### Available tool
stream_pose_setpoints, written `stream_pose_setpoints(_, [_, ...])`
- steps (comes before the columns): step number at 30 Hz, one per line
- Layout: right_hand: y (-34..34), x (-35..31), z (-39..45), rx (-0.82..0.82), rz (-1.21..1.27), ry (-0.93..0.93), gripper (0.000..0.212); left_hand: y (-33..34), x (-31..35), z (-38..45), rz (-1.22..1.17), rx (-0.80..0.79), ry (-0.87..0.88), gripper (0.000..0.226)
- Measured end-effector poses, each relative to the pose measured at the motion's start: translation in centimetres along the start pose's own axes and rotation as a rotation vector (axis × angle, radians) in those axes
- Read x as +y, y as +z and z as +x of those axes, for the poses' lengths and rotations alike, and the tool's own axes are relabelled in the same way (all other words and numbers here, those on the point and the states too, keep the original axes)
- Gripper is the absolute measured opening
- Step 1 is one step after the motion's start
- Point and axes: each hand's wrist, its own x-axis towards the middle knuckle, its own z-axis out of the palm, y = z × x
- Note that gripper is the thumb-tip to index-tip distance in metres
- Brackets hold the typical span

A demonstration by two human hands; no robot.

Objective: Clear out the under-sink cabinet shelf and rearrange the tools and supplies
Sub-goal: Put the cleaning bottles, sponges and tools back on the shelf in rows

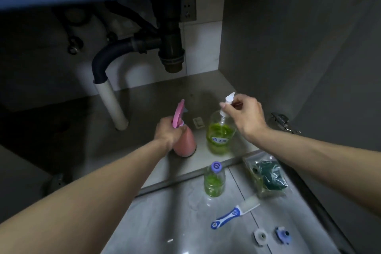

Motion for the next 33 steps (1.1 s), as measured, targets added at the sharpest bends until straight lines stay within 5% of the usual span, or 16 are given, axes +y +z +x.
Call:
stream_pose_setpoints(6, [2.9, 8.0, -0.1, -0.063, 0.028, 0.179, 0.021, 4.8, 0.1, 2.3, -0.029, 0.044, 0.104, 0.024])
stream_pose_setpoints(9, [3.4, 9.5, -0.3, -0.054, 0.012, 0.120, 0.042, 5.4, -0.4, 2.5, -0.106, 0.106, 0.047, 0.026])
stream_pose_setpoints(18, [3.3, 11.5, 1.7, -0.480, -0.199, 0.109, 0.071, 8.0, -3.9, 2.0, -0.127, 0.105, -0.139, 0.073])
stream_pose_setpoints(23, [2.9, 12.2, 2.4, -0.377, -0.254, 0.094, 0.057, 11.1, -1.0, 5.7, -0.046, -0.063, -0.099, 0.072])
stream_pose_setpoints(33, [0.4, 15.1, 5.8, -0.027, -0.389, 0.345, 0.082, 21.9, 5.6, 16.8, -0.064, -0.221, 0.028, 0.085])
